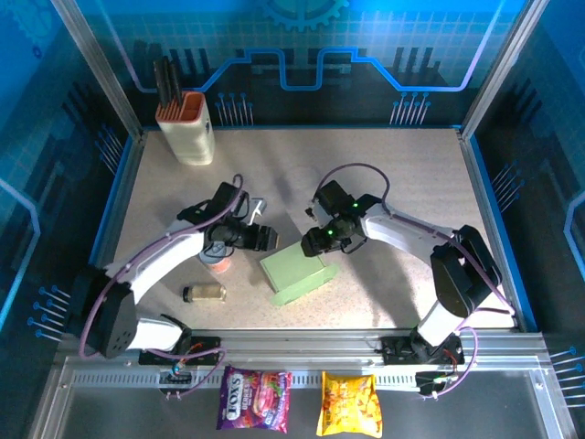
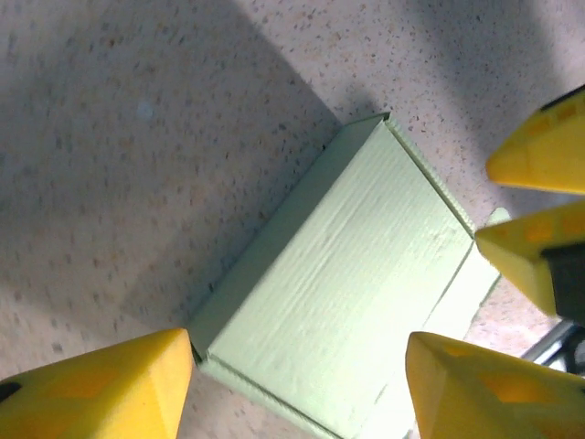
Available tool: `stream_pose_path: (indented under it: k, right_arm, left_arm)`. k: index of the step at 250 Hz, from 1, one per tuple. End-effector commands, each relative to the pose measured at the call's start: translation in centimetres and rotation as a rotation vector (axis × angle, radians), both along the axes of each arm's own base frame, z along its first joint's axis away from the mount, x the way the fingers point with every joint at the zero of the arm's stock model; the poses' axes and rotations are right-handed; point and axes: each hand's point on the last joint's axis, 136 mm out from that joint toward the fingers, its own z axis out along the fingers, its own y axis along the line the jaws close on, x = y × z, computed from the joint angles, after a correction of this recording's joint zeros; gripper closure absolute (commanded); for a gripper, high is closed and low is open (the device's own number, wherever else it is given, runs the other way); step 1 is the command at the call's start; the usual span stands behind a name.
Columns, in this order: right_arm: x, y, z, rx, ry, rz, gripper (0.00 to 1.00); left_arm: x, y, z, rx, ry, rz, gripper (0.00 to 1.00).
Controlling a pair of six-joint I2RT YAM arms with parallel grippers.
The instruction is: Fold the paper box
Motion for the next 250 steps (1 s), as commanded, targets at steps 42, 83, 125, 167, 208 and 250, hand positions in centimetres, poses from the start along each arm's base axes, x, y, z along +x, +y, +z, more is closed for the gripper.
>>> stream_pose_path:
  k: [42, 83, 125, 167, 208, 250]
  right_arm:
    - [-0.1, -0.7, -1.1, 0.072, 0.089, 0.031, 0.37]
    - [-0.8, -0.7, -2.5, 0.083, 0.15, 0.028, 0.38]
    - [-1.9, -0.7, -2.7, 0.108, 0.191, 0.023, 0.44]
    - [-2.9, -0.9, -2.0, 0.134, 0.199, 0.007, 0.52]
    - [-3.7, -1.5, -1.8, 0.137, 0.196, -0.021, 0.55]
    - [-3.0, -3.7, -2.2, 0.013, 0.137, -0.068, 0.54]
  left_arm:
    - [-4.2, -1.2, -3.4, -0.178, 0.247, 0.162, 0.26]
    - [-4.4, -2.6, -4.5, -0.261, 0.272, 0.164, 0.26]
    - [-3.5, -3.3, -4.9, -0.275, 0.259, 0.161, 0.31]
    - [-1.9, -3.8, -4.9, -0.247, 0.233, 0.142, 0.41]
    - [-0.4, -4.6, -4.7, -0.225, 0.225, 0.101, 0.42]
    - [0.0, -4.2, -4.8, -0.143, 0.217, 0.056, 0.41]
